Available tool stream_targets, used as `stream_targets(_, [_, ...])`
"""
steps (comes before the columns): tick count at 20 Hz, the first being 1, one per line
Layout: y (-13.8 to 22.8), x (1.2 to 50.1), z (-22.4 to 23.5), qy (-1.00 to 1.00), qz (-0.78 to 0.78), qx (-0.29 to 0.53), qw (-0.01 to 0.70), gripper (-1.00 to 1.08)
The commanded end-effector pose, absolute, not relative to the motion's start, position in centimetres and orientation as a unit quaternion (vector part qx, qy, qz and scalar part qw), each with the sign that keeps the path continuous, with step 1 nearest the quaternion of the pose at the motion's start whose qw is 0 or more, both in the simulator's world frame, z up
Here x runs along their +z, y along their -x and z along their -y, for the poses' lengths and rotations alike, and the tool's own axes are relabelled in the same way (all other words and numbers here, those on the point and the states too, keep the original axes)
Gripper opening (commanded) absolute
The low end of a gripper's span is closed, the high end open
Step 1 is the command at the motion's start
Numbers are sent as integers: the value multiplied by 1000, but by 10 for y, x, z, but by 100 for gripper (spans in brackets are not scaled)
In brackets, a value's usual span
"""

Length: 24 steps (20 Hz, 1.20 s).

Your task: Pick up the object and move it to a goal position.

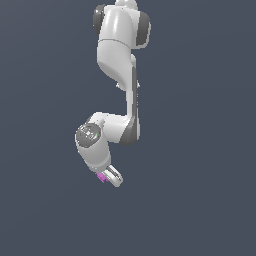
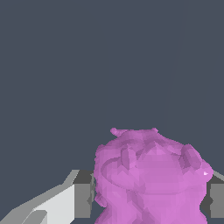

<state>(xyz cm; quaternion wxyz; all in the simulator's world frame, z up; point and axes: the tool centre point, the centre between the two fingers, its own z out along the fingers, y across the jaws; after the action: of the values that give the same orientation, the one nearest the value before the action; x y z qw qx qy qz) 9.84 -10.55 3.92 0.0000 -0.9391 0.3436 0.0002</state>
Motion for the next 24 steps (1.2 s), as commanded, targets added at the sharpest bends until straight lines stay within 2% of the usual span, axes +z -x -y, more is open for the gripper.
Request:
stream_targets(1, [-99,39,106,939,-344,0,0,-100])
stream_targets(13, [-89,57,110,939,-344,0,0,-100])
stream_targets(24, [-51,123,128,939,-344,0,1,-100])
